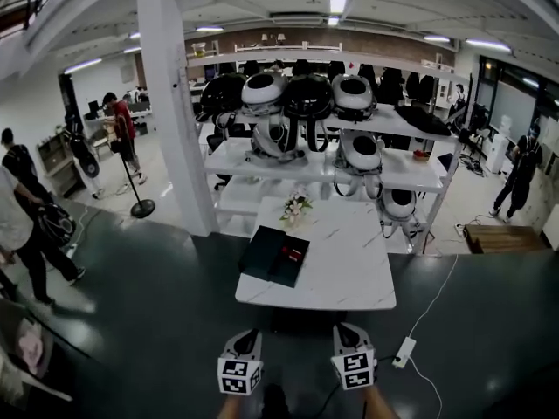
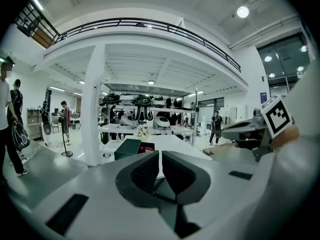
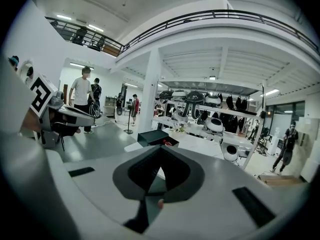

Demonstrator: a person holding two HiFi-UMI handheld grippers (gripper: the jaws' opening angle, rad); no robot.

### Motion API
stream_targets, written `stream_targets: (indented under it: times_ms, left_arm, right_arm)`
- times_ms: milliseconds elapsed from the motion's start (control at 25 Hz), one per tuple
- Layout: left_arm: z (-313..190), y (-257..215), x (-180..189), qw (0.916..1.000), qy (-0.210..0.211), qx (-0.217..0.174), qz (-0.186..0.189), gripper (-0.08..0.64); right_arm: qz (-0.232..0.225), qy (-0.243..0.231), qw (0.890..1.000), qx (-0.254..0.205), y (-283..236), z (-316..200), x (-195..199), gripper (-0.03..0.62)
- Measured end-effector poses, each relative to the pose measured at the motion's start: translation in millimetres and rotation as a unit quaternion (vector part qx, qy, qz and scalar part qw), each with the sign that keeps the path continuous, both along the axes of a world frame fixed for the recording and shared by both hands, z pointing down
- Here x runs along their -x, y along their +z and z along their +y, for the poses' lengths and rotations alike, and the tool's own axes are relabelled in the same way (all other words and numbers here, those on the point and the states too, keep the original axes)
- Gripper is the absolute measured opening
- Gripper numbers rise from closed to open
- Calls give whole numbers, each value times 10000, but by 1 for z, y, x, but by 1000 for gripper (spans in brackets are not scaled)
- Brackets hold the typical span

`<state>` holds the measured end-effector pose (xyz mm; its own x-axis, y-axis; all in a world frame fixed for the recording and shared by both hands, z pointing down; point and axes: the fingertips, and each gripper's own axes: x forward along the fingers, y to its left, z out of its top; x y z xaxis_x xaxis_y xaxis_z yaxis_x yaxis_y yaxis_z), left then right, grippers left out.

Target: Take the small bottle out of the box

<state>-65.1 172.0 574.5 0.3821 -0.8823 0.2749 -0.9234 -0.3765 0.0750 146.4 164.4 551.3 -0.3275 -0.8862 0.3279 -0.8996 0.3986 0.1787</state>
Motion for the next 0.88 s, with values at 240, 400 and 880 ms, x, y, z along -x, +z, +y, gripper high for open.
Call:
stream_targets:
  times_ms: [240,400,880]
  left_arm:
    - [-84,-10,23,9998,195,-51,81,35]
    - [-129,-10,37,9995,282,-54,125,35]
    - [-216,-3,65,9982,573,-4,165,35]
  right_arm:
    - [146,182,9997,-26,-10,-73,23,20]
    - [323,201,9993,-61,-10,-113,43,20]
    - [344,290,9990,-11,-8,-198,93,20]
